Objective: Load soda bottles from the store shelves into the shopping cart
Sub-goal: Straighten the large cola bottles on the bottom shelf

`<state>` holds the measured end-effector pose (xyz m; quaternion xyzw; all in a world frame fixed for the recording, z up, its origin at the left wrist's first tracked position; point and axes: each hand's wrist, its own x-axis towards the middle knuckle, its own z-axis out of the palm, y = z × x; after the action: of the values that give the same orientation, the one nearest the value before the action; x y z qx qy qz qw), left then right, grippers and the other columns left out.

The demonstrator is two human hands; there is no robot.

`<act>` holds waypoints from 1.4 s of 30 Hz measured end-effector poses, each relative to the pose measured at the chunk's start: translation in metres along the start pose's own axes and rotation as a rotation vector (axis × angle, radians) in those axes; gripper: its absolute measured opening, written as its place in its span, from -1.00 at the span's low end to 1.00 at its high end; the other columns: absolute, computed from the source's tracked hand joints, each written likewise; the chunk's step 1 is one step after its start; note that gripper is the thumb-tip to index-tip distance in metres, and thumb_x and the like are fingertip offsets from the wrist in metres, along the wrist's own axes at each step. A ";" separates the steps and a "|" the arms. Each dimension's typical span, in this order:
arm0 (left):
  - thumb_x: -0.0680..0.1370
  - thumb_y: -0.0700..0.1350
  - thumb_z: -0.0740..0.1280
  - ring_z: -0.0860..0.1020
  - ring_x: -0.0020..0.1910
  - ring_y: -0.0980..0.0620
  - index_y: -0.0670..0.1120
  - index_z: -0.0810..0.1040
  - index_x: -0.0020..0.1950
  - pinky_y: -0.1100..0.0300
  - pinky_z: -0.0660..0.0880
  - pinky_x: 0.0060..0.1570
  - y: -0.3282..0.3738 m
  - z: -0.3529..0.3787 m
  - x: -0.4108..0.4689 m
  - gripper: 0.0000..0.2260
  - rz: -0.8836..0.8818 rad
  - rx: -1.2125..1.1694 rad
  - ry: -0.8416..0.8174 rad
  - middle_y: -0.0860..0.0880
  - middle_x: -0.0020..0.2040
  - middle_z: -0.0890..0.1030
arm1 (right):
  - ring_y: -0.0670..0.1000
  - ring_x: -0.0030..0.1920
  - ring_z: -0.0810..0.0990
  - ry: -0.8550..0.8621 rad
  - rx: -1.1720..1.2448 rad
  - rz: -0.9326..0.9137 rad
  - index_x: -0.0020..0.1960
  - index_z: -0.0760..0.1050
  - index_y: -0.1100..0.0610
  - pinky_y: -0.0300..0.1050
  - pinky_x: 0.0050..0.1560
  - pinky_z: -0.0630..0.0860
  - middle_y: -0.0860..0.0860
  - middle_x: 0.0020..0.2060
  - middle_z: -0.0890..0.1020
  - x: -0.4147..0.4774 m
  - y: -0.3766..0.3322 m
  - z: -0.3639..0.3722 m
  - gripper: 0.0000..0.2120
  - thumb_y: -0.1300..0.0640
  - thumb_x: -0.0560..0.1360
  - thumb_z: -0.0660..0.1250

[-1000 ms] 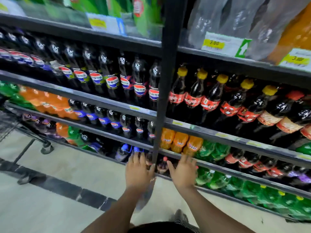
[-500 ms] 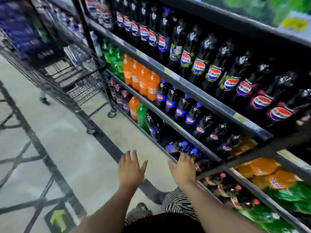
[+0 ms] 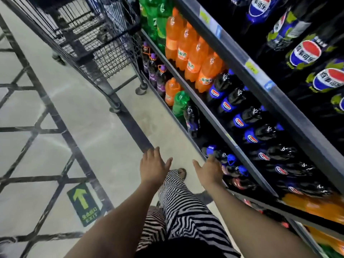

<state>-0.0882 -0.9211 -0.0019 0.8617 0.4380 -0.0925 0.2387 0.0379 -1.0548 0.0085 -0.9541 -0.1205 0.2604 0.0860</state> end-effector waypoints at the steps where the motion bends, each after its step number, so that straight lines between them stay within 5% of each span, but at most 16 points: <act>1: 0.55 0.22 0.20 0.41 0.26 -0.13 -0.11 0.35 0.40 0.03 0.39 0.21 -0.001 0.001 0.014 -0.45 -0.005 0.000 -0.021 -0.10 0.30 0.47 | 0.24 0.24 0.44 -0.004 0.007 0.001 0.34 0.28 0.32 0.03 0.20 0.36 0.27 0.22 0.50 0.012 -0.010 0.001 -0.34 -0.16 0.49 0.29; 10: 0.55 0.28 0.19 0.32 0.38 -0.16 -0.15 0.22 0.50 0.01 0.28 0.33 -0.008 0.112 0.160 -0.32 -0.082 -0.164 -0.222 -0.15 0.41 0.38 | 0.27 0.16 0.51 0.026 0.121 0.108 0.25 0.41 0.36 0.04 0.14 0.41 0.31 0.10 0.57 0.169 -0.024 0.100 -0.34 -0.09 0.37 0.47; 19: 0.44 0.42 0.13 0.38 0.33 -0.18 -0.23 0.26 0.47 0.04 0.30 0.30 -0.027 0.283 0.335 -0.14 0.154 -0.286 -0.248 -0.20 0.36 0.42 | 0.33 0.17 0.46 0.343 0.188 0.076 0.32 0.33 0.34 0.15 0.16 0.43 0.33 0.13 0.51 0.341 0.006 0.265 -0.10 -0.22 0.23 0.49; 22: 0.42 0.38 0.26 0.32 0.39 -0.11 -0.19 0.18 0.52 0.11 0.24 0.35 -0.029 0.313 0.377 -0.12 0.270 -0.369 -0.317 -0.14 0.43 0.36 | 0.24 0.32 0.37 0.389 0.323 0.073 0.41 0.25 0.32 -0.05 0.30 0.31 0.27 0.28 0.43 0.371 0.011 0.303 -0.03 -0.28 0.22 0.40; 25: 0.39 0.33 0.38 0.22 0.47 -0.01 -0.12 0.08 0.56 0.20 0.17 0.39 -0.025 0.332 0.406 -0.07 0.419 -0.456 -0.427 -0.07 0.51 0.26 | 0.14 0.36 0.34 0.476 0.439 0.030 0.45 0.19 0.26 -0.37 0.22 0.23 0.22 0.33 0.37 0.393 0.022 0.336 -0.07 -0.02 0.24 0.55; 28: 0.32 0.24 0.51 0.37 0.36 0.14 -0.01 0.21 0.49 0.24 0.30 0.37 -0.022 0.352 0.431 -0.13 0.570 -0.622 -0.501 0.05 0.40 0.42 | 0.00 0.32 0.36 0.601 0.556 0.006 0.46 0.17 0.22 -0.58 0.13 0.27 0.15 0.33 0.34 0.413 0.032 0.363 -0.04 0.21 0.20 0.61; 33: 0.19 0.16 0.61 0.51 0.11 0.38 0.07 0.31 0.38 0.40 0.47 0.13 -0.008 0.391 0.455 -0.16 0.552 -0.876 -0.443 0.24 0.16 0.57 | -0.01 0.34 0.39 0.792 0.605 -0.085 0.45 0.19 0.09 -0.18 0.33 0.35 0.01 0.32 0.39 0.443 0.050 0.393 -0.03 -0.10 0.16 0.54; 37: 0.10 0.14 0.65 0.56 0.04 0.34 0.13 0.35 0.16 0.25 0.53 0.12 0.011 0.414 0.462 -0.25 0.564 -0.965 -0.373 0.22 0.04 0.59 | -0.08 0.35 0.38 0.840 0.683 -0.123 0.44 0.21 0.02 -0.16 0.34 0.35 -0.07 0.32 0.40 0.454 0.056 0.401 0.00 -0.19 0.10 0.51; 42: -0.02 0.18 0.60 0.62 0.05 0.18 0.03 0.42 0.19 0.07 0.57 0.11 0.021 0.426 0.462 -0.16 0.558 -1.091 -0.281 0.11 0.04 0.65 | -0.03 0.35 0.41 0.735 0.778 -0.132 0.45 0.21 -0.06 0.06 0.29 0.45 -0.07 0.30 0.45 0.462 0.065 0.401 0.14 -0.32 -0.02 0.58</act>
<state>0.2264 -0.8127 -0.5356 0.6773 0.1453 0.0978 0.7145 0.2287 -0.9491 -0.5667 -0.8704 -0.0369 -0.0711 0.4858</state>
